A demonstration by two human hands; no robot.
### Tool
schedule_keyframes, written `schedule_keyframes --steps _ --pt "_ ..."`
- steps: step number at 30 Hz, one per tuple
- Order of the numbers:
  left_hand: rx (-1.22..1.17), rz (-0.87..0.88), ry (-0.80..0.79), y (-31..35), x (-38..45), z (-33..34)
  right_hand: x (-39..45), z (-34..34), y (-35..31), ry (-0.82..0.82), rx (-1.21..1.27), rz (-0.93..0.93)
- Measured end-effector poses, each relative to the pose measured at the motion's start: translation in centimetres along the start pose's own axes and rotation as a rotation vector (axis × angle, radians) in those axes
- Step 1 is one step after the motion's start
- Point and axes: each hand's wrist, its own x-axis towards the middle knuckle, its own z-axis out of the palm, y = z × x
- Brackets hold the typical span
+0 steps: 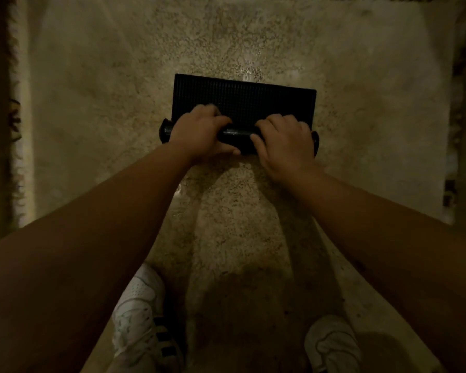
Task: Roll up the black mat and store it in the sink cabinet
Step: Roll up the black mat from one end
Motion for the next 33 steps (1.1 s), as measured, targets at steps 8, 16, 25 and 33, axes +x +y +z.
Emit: schedule_keyframes --steps 8,16,25,33 --pt "0.101 0.044 0.063 -0.1 0.6 0.0 1.0 0.8 0.9 -0.120 -0.212 -0.102" --pt "0.228 -0.042 0.201 2.0 -3.4 2.9 2.1 -0.1 2.2 -0.273 -0.108 -0.242" --pt "0.189 -0.230 0.265 4.3 -4.2 3.7 2.7 0.5 2.0 -0.411 0.099 -0.166" --pt "0.160 -0.245 0.251 3.5 -1.7 2.8 -0.6 0.5 0.7 -0.040 -0.056 0.028"
